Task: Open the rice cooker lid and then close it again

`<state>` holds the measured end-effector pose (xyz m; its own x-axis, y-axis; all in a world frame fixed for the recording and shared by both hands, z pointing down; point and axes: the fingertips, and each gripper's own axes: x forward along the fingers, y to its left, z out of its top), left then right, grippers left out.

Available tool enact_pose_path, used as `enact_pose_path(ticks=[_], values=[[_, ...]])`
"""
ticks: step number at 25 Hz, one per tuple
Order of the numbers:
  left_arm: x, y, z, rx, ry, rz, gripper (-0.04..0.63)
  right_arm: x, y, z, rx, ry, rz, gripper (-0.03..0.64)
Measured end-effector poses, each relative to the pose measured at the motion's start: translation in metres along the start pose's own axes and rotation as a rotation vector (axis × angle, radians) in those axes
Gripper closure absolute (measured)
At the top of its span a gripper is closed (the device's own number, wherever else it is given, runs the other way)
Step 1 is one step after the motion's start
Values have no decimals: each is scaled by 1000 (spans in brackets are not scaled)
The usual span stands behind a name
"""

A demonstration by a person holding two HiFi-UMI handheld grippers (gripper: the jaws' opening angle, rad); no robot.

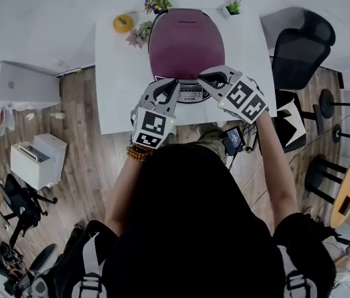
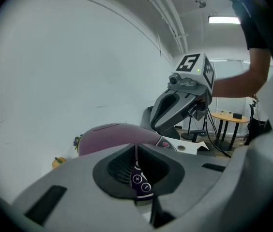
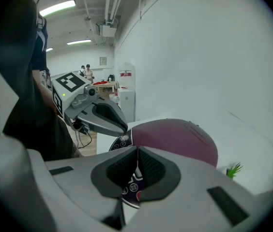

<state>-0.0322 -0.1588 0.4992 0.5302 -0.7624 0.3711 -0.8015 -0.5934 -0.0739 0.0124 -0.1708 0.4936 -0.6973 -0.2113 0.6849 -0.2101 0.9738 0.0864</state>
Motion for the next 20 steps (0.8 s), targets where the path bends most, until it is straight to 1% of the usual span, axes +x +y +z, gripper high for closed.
enact_pose_path(ticks=[1,3,7,10,12,20], values=[[0,-2,-3,0,9,-6,560,3,4,0,10,11,17,586],[-2,-3,-10,2,28,-14,560,10,9,1,13,31,24,588],[-1,-2,-19,5,51,-21,560,24,6,-11,-13,102,-11,588],[-2,-2,-22,4,62,-24,560,29,8,-17,-46,144,-12,586],[-3,-2,-21,5,58,-23,560,29,8,-16,-65,144,-6,586],[-7,3,-19,0,48,-12,560,33,9,-17,-66,167,5,587]])
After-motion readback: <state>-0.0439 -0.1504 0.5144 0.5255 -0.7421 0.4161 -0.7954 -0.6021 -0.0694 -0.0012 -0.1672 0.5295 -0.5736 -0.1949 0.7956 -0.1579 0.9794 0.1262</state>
